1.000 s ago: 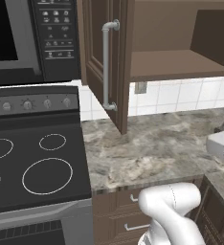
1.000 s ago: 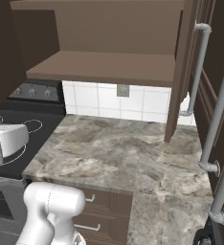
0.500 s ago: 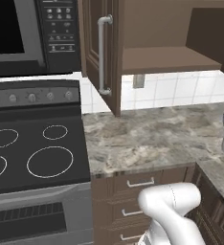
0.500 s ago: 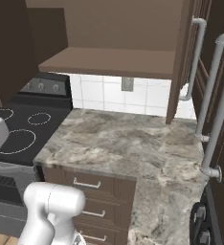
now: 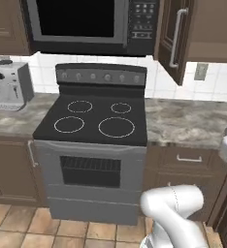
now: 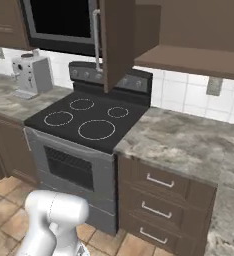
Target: Retrieve the shaker from the cabinet and place it next the steak on a plate on the dining table.
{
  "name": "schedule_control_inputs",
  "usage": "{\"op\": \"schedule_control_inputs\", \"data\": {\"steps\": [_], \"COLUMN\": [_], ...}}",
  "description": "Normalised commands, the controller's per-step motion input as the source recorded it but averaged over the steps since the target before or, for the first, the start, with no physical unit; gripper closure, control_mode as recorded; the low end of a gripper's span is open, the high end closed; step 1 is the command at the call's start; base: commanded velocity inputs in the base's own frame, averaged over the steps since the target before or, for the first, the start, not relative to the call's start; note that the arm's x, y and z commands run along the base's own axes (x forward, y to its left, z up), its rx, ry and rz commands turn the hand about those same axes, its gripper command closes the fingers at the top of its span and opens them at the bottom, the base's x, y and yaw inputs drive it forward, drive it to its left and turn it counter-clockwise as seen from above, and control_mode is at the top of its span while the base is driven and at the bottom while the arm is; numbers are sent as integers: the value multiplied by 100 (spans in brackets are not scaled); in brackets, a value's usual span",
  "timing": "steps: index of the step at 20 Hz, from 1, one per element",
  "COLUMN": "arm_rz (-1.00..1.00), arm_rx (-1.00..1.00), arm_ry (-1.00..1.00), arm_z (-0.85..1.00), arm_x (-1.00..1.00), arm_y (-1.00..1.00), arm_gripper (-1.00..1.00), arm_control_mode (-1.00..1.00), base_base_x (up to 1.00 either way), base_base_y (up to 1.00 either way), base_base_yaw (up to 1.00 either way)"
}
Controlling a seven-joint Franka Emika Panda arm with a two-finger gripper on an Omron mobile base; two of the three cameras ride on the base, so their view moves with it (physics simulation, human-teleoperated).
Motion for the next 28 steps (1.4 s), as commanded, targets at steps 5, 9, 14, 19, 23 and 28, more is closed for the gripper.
{"op": "schedule_control_inputs", "data": {"steps": [5, 9, 14, 19, 23, 28], "arm_rz": [0, 0, 0, 0, 0, 0], "arm_rx": [0, 0, 0, 0, 0, 0], "arm_ry": [0, 0, 0, 0, 0, 0], "arm_z": [0, 0, 0, 0, 0, 0], "arm_x": [0, 0, 0, 0, 0, 0], "arm_y": [0, 0, 0, 0, 0, 0], "arm_gripper": [100, 100, 100, 100, 100, 100], "arm_control_mode": [100, 100, 100, 100, 100, 100], "base_base_x": [-5, -3, 0, 0, 3, 61], "base_base_y": [25, 20, 14, 16, 81, 100], "base_base_yaw": [100, 100, 100, 99, 76, 13]}}
